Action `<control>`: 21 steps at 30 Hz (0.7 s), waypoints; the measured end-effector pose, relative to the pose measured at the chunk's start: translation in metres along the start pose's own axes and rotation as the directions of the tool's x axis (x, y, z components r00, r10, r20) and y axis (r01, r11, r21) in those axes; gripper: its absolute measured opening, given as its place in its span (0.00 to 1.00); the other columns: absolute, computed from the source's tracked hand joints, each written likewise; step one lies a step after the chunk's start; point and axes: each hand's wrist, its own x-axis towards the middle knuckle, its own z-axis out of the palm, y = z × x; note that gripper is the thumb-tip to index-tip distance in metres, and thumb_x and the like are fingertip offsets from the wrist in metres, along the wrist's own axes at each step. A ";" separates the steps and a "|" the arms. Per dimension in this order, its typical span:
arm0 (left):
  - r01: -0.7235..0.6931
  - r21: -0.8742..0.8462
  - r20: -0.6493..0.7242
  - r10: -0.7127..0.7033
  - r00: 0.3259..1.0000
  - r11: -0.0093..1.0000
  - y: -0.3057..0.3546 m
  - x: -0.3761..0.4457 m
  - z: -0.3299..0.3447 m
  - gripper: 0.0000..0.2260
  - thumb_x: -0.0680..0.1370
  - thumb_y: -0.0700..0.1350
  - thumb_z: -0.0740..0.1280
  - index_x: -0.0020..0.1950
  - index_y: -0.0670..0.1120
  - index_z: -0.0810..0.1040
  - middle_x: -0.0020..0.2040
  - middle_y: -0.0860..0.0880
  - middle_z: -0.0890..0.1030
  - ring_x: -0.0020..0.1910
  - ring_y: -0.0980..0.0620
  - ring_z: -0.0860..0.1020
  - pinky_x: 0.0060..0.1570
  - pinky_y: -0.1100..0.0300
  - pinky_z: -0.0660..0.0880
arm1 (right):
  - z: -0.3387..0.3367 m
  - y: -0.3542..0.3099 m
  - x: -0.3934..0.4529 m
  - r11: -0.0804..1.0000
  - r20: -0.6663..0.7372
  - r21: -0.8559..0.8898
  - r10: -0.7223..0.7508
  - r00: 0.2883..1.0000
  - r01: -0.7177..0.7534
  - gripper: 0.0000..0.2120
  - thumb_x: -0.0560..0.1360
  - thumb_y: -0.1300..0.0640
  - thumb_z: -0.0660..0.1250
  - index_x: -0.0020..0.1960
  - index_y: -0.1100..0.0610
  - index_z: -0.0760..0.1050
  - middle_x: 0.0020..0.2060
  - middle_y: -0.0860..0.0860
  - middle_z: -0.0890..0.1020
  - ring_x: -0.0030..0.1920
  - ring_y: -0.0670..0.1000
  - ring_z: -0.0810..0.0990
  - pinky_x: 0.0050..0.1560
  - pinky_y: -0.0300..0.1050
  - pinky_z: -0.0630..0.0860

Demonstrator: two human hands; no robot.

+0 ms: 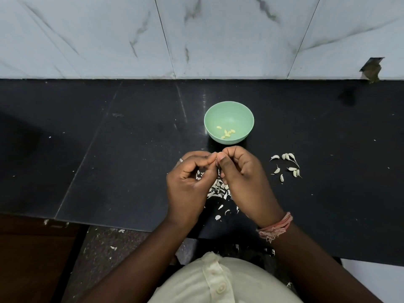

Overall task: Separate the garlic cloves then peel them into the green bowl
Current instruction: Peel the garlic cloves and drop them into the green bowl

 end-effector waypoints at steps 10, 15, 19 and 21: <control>-0.044 0.028 0.010 0.044 0.999 0.999 0.001 -0.001 0.001 0.06 0.74 0.32 0.74 0.47 0.41 0.84 0.46 0.45 0.84 0.46 0.50 0.84 0.50 0.57 0.79 | 0.000 -0.001 0.002 0.999 0.027 -0.035 0.000 1.000 0.001 0.09 0.85 0.56 0.60 0.49 0.57 0.76 0.31 0.42 0.76 0.34 0.42 0.74 0.40 0.45 0.73; 0.233 -0.225 -0.020 -0.243 0.970 0.946 0.002 -0.001 0.007 0.07 0.75 0.33 0.73 0.50 0.42 0.84 0.41 0.47 0.84 0.40 0.54 0.79 0.45 0.60 0.79 | 0.002 0.002 0.000 0.989 0.052 0.147 0.008 0.999 -0.016 0.11 0.85 0.55 0.59 0.48 0.58 0.75 0.32 0.46 0.75 0.35 0.47 0.73 0.39 0.45 0.71; 0.356 -0.449 -0.014 -0.404 0.914 0.820 0.001 0.002 0.009 0.06 0.74 0.37 0.74 0.50 0.45 0.85 0.44 0.42 0.83 0.44 0.44 0.78 0.51 0.53 0.78 | 0.001 0.010 0.005 0.882 0.086 0.453 0.098 0.991 -0.127 0.09 0.79 0.54 0.60 0.41 0.53 0.73 0.34 0.51 0.71 0.35 0.49 0.68 0.36 0.44 0.66; 0.386 -0.519 0.011 -0.445 0.895 0.763 0.003 0.002 0.011 0.06 0.74 0.37 0.74 0.49 0.43 0.85 0.43 0.44 0.83 0.42 0.48 0.79 0.48 0.58 0.78 | -0.002 0.009 0.008 0.873 0.065 0.465 0.132 0.989 -0.147 0.09 0.76 0.56 0.58 0.38 0.54 0.70 0.33 0.51 0.71 0.32 0.49 0.68 0.32 0.42 0.66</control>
